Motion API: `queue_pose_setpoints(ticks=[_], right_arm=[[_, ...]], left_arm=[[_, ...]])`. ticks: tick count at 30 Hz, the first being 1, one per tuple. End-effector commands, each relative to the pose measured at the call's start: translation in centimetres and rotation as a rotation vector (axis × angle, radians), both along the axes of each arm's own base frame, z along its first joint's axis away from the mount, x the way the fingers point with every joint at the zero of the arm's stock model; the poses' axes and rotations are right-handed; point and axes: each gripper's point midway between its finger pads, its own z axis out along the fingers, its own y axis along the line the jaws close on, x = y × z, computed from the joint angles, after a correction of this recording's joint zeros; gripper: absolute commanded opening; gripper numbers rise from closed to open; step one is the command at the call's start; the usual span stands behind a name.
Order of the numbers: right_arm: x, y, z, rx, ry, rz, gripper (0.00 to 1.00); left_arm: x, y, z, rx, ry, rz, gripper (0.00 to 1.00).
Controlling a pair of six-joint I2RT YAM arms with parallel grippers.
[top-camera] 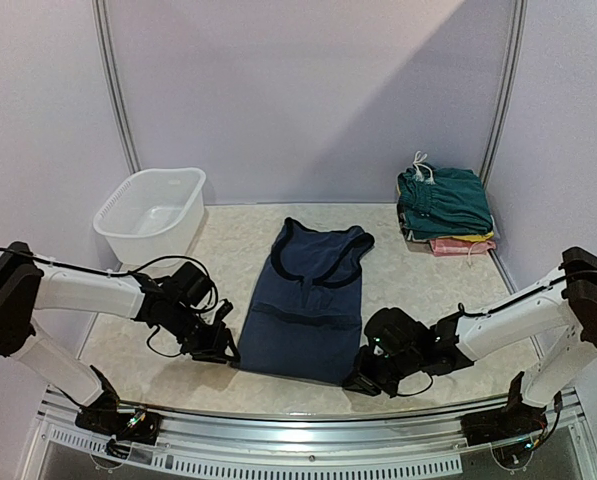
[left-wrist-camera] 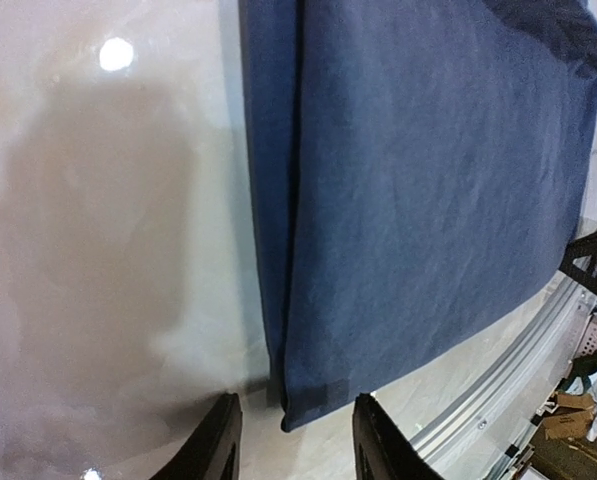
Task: Fold and stack the mixed laundry pile
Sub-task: Pick up the 2/3-rectangle-folded tank top from the center of the board.
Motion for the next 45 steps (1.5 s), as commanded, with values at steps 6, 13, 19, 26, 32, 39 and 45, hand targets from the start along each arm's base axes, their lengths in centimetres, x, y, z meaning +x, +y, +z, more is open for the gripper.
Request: queue_pose_setpoints(ticks=[6, 13, 19, 26, 32, 39, 45], right_arm=[[-1.4, -2.8, -3.2, -0.152, 0.057, 0.004, 0.00], [-1.4, -3.0, -3.0, -0.185, 0.059, 0.018, 0.00], [-1.5, -3.4, -2.0, -0.239, 0.057, 0.052, 0.00], [-2.4, -3.6, -0.5, -0.235, 0.062, 0.054, 0.00], [-3.7, -3.9, 0.7, -0.261, 0.091, 0.076, 0.00], [-4.1, -4.5, 4.0, -0.286, 0.087, 0.112, 0.00], [-4.5, -5.2, 6.5, -0.335, 0.085, 0.178, 0.00]], left_arm=[[-1.8, 0.6, -1.9, 0.017, 0.055, -0.029, 0.29], [-1.9, -0.3, -2.2, -0.017, 0.080, -0.021, 0.00], [-2.5, 0.1, -1.3, 0.002, 0.078, -0.013, 0.00], [-3.6, 0.4, 0.5, -0.022, 0.092, 0.021, 0.00], [-4.9, 0.5, 2.2, -0.022, 0.105, 0.038, 0.00], [-6.5, 0.8, 4.2, -0.017, 0.109, 0.072, 0.00], [-6.8, 0.3, 6.5, -0.015, 0.118, 0.140, 0.00]])
